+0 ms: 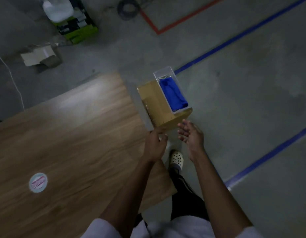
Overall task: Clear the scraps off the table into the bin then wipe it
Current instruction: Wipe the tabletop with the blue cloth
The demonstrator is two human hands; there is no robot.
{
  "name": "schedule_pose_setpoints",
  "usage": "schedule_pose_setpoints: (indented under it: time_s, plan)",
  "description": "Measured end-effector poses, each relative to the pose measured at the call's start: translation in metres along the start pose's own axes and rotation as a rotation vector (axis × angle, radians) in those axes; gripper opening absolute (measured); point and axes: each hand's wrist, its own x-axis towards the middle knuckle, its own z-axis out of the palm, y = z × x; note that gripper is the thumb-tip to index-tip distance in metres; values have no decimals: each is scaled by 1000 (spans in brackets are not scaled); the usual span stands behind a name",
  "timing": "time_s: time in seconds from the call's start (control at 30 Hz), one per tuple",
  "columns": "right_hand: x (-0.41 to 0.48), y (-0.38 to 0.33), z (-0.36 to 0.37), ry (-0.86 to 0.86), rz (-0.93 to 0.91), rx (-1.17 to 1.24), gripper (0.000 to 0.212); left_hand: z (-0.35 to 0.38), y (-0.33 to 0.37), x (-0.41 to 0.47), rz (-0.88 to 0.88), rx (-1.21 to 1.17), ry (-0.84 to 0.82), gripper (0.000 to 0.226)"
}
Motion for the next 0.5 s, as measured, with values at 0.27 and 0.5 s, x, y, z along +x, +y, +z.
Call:
schedule_pose_setpoints:
  time_s: [0.27, 0.5]
  plan:
    - [151, -19, 21, -48, -429, -885, 26, 41, 6, 83, -129, -74, 90, 25]
    - [220, -10, 59, -164, -444, -1433, 62, 42, -1, 106, -159, -38, 87, 26]
